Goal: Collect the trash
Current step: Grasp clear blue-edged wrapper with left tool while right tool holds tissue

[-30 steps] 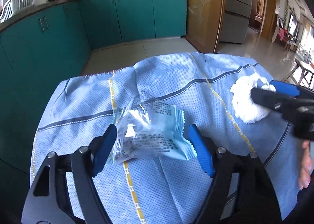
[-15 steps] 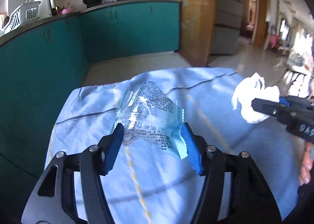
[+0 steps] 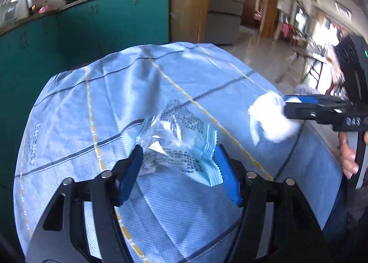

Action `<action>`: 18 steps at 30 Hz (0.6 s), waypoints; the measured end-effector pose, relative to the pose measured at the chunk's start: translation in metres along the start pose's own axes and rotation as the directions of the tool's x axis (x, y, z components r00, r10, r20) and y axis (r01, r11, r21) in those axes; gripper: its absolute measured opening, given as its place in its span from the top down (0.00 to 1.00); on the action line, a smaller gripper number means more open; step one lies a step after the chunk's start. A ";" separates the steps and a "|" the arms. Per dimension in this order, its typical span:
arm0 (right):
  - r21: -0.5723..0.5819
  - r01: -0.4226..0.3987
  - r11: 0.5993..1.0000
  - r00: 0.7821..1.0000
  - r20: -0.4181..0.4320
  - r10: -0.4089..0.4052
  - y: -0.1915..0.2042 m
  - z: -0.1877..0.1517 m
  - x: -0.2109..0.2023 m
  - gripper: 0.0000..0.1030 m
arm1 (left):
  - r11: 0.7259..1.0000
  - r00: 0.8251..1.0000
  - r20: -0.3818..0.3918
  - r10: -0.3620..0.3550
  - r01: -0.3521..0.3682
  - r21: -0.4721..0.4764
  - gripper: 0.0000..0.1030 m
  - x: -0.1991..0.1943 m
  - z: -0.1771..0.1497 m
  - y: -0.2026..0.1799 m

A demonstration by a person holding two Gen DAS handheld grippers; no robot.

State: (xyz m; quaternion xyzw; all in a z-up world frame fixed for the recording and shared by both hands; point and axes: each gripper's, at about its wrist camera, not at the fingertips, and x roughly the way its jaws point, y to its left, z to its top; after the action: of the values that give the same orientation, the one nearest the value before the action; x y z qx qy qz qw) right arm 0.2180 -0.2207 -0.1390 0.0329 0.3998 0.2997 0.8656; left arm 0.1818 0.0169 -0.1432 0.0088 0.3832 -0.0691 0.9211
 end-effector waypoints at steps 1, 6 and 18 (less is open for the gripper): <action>-0.007 0.057 0.998 0.998 0.021 -0.057 0.000 -0.001 -0.003 0.30 | 1.000 1.000 0.002 0.003 -0.003 -0.023 0.27 0.000 0.000 0.004; -0.091 0.194 0.977 0.980 0.055 -0.190 0.015 -0.004 -0.006 0.29 | 0.997 1.000 0.008 0.015 -0.014 -0.070 0.22 0.004 0.004 0.017; -0.258 0.274 0.927 0.959 0.004 -0.283 0.048 -0.014 0.032 0.29 | 0.998 0.997 -0.031 0.064 -0.064 -0.003 0.18 0.017 0.002 0.001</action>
State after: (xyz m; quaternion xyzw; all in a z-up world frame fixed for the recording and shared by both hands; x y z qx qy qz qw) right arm 0.2006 -0.1670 -0.1557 -0.1410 0.3729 0.2233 0.8895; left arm 0.1951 0.0159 -0.1535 0.0206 0.3972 -0.0386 0.9167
